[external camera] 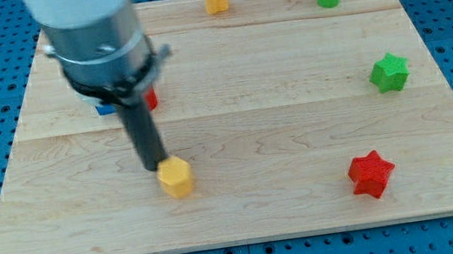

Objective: Move red circle at bottom left corner of the board

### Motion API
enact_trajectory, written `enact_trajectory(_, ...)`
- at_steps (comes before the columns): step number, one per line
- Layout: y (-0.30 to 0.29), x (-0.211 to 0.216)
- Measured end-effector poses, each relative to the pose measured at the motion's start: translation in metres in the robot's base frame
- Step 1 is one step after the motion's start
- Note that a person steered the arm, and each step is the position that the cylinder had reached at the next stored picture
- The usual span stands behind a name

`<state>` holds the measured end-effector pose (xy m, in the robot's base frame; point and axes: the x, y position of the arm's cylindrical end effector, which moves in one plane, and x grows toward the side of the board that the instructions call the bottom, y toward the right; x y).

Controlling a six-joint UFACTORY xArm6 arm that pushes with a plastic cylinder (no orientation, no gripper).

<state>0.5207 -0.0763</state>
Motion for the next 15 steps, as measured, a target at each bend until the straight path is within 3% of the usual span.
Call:
enact_trajectory(1, 0.015, 0.017)
enact_trajectory(2, 0.030, -0.046)
enact_trajectory(3, 0.009, -0.124)
enact_trajectory(4, -0.032, -0.148)
enact_trajectory(5, -0.089, -0.134)
enact_trajectory(7, -0.121, -0.113)
enact_trajectory(9, -0.084, -0.103)
enact_trajectory(10, -0.091, -0.058)
enact_trajectory(12, -0.049, -0.069)
enact_trajectory(13, -0.090, -0.018)
enact_trajectory(14, -0.136, 0.002)
enact_trajectory(15, -0.080, -0.006)
